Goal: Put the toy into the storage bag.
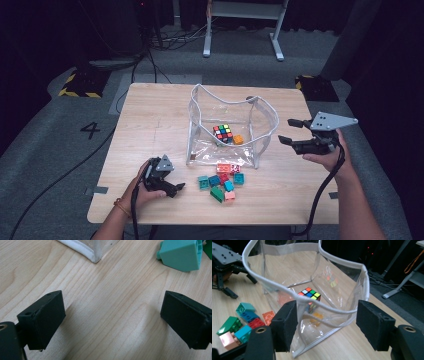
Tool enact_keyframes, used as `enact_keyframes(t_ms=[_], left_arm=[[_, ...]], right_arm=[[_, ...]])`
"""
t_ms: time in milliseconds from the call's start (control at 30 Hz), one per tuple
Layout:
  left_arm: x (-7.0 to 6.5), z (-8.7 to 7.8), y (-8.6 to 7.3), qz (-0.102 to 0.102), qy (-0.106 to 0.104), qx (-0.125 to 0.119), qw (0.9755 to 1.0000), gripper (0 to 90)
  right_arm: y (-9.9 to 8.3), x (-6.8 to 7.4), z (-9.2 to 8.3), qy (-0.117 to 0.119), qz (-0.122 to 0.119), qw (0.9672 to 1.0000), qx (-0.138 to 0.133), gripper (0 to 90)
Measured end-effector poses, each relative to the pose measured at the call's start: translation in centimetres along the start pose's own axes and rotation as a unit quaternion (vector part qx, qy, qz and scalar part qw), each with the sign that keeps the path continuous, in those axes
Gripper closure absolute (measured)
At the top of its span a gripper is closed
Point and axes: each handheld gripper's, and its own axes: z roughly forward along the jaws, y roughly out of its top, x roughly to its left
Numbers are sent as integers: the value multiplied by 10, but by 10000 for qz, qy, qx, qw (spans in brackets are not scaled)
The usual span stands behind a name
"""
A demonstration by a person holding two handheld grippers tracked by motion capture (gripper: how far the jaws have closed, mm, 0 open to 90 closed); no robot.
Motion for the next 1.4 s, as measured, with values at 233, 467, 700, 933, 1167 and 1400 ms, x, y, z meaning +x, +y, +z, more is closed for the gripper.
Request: enact_keyframes(t_ms=[233,467,700,933,1167,1400], left_arm=[[0,0,0,2,1,1,10000,57],[0,0,0,-1,1,-1,10000,58],[0,0,0,1,1,1,10000,58],[0,0,0,1,2,0,10000,57],[0,0,0,1,-1,1,10000,57],[0,0,0,2,0,2,10000,58]], right_arm=[[-23,13,4,144,-15,9999,79,346],[-42,24,13,286,12,9993,220,349],[-57,37,22,550,30,9979,336,362],[-74,56,37,832,-24,9951,534,365],[-88,73,58,1146,-6,9907,738,372],[-99,86,85,1368,-54,9859,961,382]])
